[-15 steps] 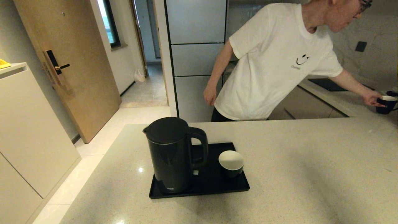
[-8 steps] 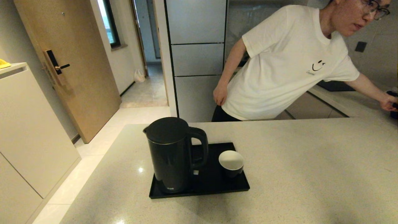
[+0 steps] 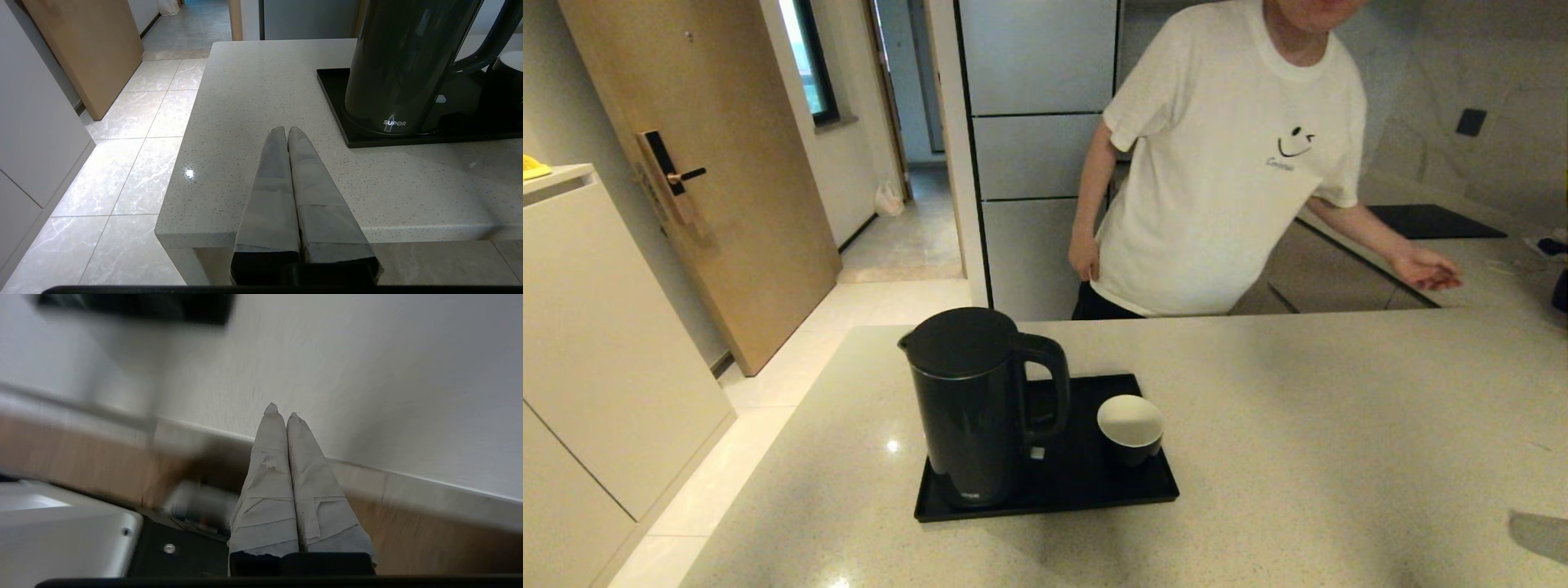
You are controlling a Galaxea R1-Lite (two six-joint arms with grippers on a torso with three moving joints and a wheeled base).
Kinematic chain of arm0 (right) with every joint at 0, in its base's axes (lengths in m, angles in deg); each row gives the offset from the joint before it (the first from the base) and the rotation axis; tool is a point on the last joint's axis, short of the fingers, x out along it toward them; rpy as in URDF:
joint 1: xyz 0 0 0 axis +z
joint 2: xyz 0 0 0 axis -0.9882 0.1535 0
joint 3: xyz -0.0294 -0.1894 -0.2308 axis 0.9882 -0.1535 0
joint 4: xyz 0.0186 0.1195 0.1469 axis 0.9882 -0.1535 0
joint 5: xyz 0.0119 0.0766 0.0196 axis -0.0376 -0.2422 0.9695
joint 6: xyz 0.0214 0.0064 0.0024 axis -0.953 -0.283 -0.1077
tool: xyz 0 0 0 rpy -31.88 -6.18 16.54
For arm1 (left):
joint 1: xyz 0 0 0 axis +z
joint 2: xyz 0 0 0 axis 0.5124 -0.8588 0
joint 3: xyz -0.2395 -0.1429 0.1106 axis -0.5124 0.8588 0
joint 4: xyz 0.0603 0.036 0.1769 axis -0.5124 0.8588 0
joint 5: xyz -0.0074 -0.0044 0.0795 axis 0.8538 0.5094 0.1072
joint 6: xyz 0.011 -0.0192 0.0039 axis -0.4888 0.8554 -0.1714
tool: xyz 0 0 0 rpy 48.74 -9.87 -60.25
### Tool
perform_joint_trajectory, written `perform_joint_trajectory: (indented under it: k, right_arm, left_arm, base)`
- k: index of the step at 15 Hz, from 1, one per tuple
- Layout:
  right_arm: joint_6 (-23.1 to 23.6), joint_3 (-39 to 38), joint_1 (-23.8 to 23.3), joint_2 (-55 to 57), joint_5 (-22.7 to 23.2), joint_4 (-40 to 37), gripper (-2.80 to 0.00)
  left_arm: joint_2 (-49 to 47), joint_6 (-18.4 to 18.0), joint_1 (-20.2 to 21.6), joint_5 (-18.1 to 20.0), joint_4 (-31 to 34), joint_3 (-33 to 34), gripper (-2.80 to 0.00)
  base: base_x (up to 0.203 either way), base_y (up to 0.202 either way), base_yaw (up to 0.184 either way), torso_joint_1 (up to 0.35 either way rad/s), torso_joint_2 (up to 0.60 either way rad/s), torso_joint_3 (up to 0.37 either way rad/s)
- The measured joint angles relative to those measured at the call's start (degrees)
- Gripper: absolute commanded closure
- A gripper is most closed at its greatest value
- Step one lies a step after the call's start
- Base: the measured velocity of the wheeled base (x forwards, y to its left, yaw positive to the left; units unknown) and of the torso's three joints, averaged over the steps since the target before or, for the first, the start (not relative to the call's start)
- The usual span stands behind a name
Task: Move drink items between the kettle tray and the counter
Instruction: Pick up the tea cup
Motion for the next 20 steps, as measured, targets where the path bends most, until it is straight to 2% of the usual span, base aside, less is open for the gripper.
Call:
perform_joint_trajectory:
  k: [3, 6, 7, 9, 11, 13, 15, 20]
  right_arm:
    - [1.04, -7.99, 3.14, 18.43, 1.14, 18.75, 0.00]
    - [-0.67, -14.94, 7.79, 35.61, 1.57, 43.43, 0.00]
    - [-2.07, -17.38, 9.61, 41.14, 1.51, 53.49, -2.80]
    - [-4.56, -22.03, 13.38, 50.69, 0.38, 73.09, -2.80]
    - [-8.17, -25.94, 18.82, 59.86, -4.47, 92.27, -2.80]
    - [-11.72, -28.25, 23.27, 65.22, -10.04, 105.46, -2.80]
    - [-12.65, -29.25, 24.57, 67.40, -9.17, 109.46, -2.80]
    - [-13.29, -28.31, 24.97, 69.76, -7.94, 109.68, -2.80]
  left_arm:
    - [0.00, 0.00, 0.00, 0.00, 0.00, 0.00, 0.00]
    - [0.00, 0.00, 0.00, 0.00, 0.00, 0.00, 0.00]
    - [0.00, 0.00, 0.00, 0.00, 0.02, 0.00, 0.00]
    - [0.00, 0.00, 0.00, 0.00, 0.02, 0.00, 0.00]
    - [0.00, -0.02, 0.00, 0.00, 0.02, 0.00, 0.00]
    - [0.00, -0.02, 0.00, 0.00, 0.02, 0.00, 0.00]
    - [0.00, -0.02, 0.00, 0.00, 0.04, 0.00, 0.00]
    - [0.00, -0.01, 0.00, 0.00, 0.02, 0.00, 0.00]
  base:
    - [0.000, 0.000, 0.000, 0.000, 0.00, 0.000]
    - [0.000, 0.000, 0.000, 0.000, 0.00, 0.000]
    - [0.000, 0.000, 0.000, 0.000, 0.00, 0.000]
    - [0.000, 0.000, 0.000, 0.000, 0.00, 0.000]
    - [0.000, 0.000, 0.000, 0.000, 0.00, 0.000]
    - [0.000, 0.000, 0.000, 0.000, 0.00, 0.000]
    - [0.000, 0.000, 0.000, 0.000, 0.00, 0.000]
    - [0.000, 0.000, 0.000, 0.000, 0.00, 0.000]
